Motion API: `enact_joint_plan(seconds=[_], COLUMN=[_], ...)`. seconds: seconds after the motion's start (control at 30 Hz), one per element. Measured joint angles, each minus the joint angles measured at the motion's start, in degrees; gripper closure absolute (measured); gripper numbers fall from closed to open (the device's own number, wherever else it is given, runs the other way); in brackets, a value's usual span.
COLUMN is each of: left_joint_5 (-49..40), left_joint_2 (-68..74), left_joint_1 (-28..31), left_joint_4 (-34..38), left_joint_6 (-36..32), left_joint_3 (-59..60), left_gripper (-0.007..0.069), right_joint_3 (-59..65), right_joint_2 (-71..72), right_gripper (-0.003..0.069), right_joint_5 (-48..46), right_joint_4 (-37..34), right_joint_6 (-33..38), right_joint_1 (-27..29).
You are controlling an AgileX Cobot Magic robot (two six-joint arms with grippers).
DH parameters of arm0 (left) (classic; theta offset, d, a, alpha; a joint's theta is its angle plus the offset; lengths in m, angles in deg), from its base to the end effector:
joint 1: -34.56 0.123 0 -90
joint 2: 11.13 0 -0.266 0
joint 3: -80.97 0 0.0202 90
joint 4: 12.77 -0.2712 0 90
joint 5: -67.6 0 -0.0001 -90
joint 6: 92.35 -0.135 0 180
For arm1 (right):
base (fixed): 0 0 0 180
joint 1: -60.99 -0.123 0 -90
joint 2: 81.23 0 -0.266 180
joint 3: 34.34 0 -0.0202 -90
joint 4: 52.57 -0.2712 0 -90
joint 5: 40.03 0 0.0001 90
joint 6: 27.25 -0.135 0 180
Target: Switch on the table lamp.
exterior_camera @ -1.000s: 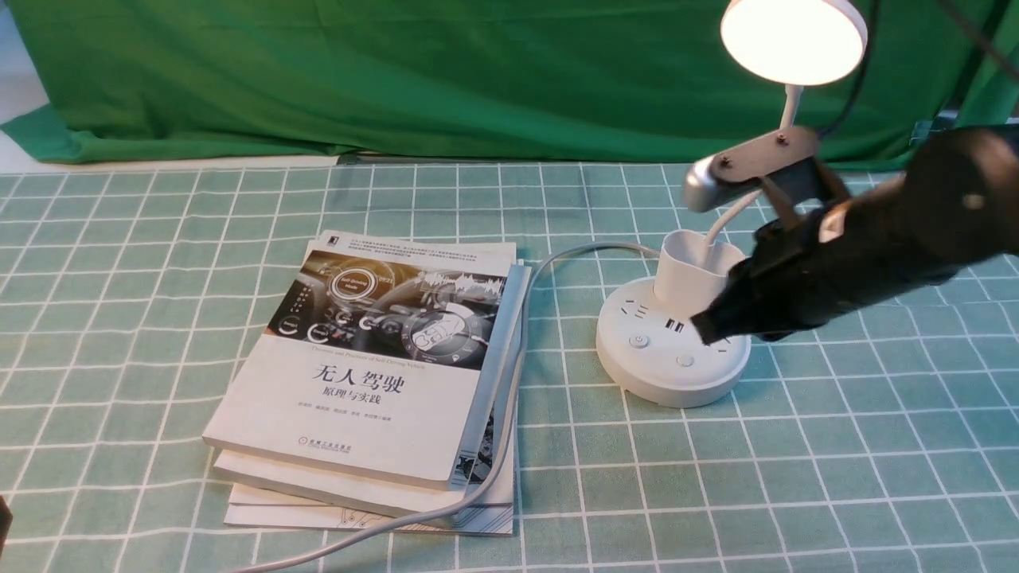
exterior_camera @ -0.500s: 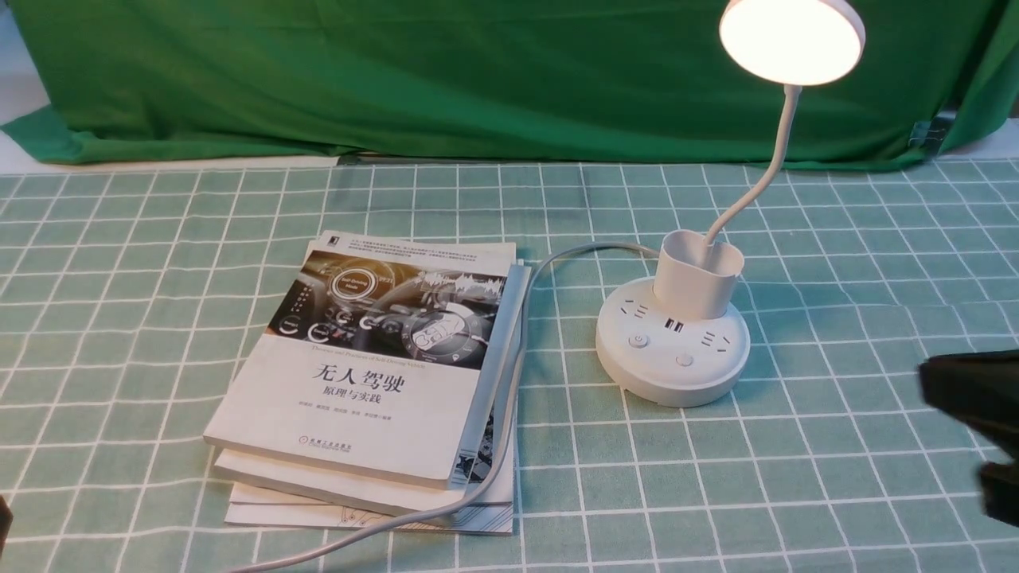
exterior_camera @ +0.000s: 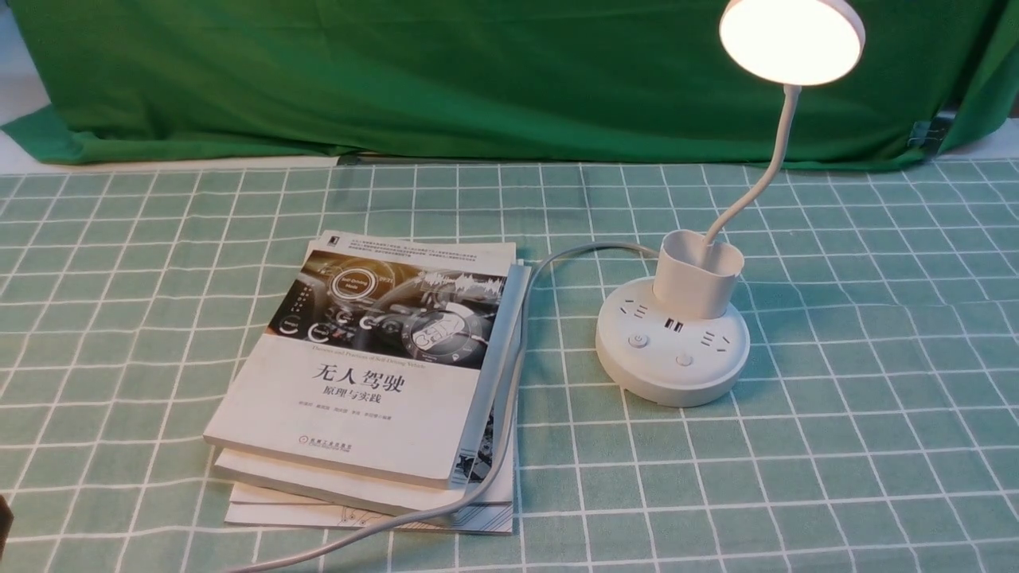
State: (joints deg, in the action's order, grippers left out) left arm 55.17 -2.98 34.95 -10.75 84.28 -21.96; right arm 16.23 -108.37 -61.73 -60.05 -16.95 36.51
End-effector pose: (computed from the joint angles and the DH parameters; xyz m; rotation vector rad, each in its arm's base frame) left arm 0.1390 -0.0001 0.1854 0.0206 1.7041 0.0168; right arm 0.1402 0.0710 0.3000 -0.4534 1.6821 0.3129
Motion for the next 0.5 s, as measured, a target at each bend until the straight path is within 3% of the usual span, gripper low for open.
enact_joint_plan(seconds=[0.13,0.3,0.33,0.37,0.5], left_joint_5=[0.0,0.0,0.0,0.0,0.0], left_joint_2=[0.0,0.0,0.0,0.0,0.0], left_joint_1=[0.0,0.0,0.0,0.0,0.0], left_joint_4=[0.0,0.0,0.0,0.0,0.0], left_joint_6=[0.0,0.0,0.0,0.0,0.0], left_joint_3=[0.0,0.0,0.0,0.0,0.0], left_gripper=[0.0603,0.0603,0.0603,0.0603,0.0603], right_joint_3=[1.36,11.85,12.88,16.34,23.85], right_joint_2=[-0.02,1.71,1.84,2.9,6.52], right_gripper=[0.0547,0.054,0.054,0.0538,0.053], right_joint_5=[2.56,24.96,25.91,31.63,36.07], right_joint_4=[0.05,0.16,0.16,0.16,0.25], right_joint_6=[-0.05,0.63,0.62,0.76,0.74], right_joint_1=[0.0,1.88,2.47,5.21,15.04])
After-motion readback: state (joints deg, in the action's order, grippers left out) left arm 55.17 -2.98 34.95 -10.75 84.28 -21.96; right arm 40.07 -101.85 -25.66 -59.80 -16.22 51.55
